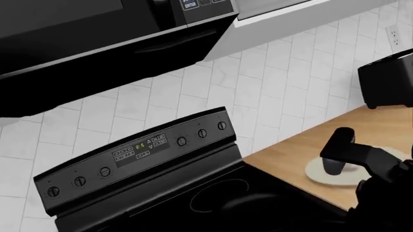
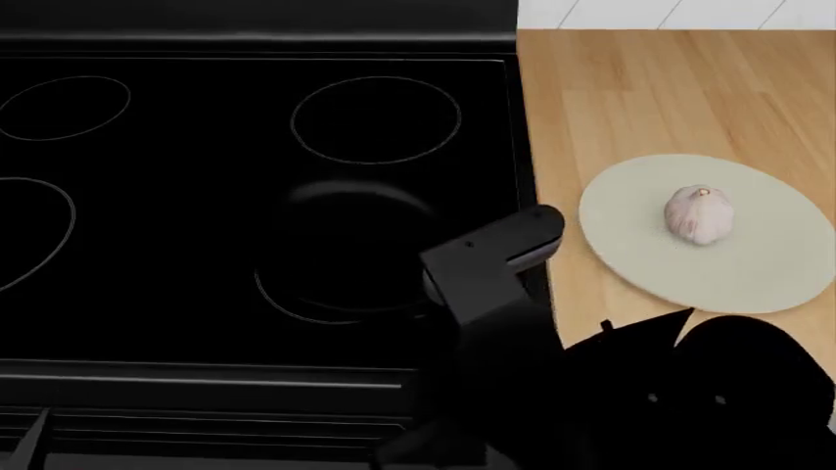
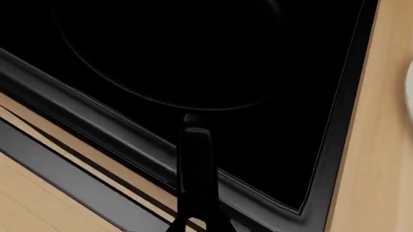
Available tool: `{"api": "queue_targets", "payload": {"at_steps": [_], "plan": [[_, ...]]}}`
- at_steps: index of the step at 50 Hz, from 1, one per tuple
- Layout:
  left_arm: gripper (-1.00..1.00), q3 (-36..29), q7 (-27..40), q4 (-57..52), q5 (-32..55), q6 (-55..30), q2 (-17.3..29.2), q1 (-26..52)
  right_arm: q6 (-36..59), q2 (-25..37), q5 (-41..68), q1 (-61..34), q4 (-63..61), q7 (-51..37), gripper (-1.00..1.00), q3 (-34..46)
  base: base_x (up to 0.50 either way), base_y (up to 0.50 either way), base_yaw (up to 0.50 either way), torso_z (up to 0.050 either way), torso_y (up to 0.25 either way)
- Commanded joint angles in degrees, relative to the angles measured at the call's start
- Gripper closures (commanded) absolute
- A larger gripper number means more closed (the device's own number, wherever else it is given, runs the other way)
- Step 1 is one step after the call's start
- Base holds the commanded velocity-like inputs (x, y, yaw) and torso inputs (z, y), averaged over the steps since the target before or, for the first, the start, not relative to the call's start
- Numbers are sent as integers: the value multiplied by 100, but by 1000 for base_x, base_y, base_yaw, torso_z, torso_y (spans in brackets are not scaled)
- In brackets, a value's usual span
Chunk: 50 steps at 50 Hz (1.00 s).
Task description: Pick up the pan and dump the vegetables in it onto the plate. Then return the pan to the stove.
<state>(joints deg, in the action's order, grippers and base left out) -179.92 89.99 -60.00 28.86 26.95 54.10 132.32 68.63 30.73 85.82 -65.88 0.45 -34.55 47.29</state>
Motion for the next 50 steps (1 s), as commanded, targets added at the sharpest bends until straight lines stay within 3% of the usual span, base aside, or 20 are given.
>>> {"api": "queue_targets", "payload": {"at_steps": [1, 19, 42, 43, 50], "plan": [[-100, -5, 0, 0, -120, -13, 72, -118, -115, -338, -841, -356, 565, 481, 100, 185, 0, 0, 0, 0, 0], [-100, -6, 0, 0, -186, -12, 114, -184, -754, -771, -1632, -526, 1819, 1767, 100, 640, 0, 0, 0, 1, 2], [-100, -6, 0, 0, -182, -29, 134, -194, -1120, -1079, -1926, -488, 2567, 2377, 100, 855, 0, 0, 0, 0, 1], [-100, -6, 0, 0, -188, -36, 146, -198, -1096, -1062, -1883, -490, 2541, 2351, -100, 823, 0, 0, 0, 0, 0], [-100, -6, 0, 0, -249, -16, 148, -250, -860, -794, -1544, -415, 1828, 1902, -100, 618, 0, 0, 0, 0, 0]]}}
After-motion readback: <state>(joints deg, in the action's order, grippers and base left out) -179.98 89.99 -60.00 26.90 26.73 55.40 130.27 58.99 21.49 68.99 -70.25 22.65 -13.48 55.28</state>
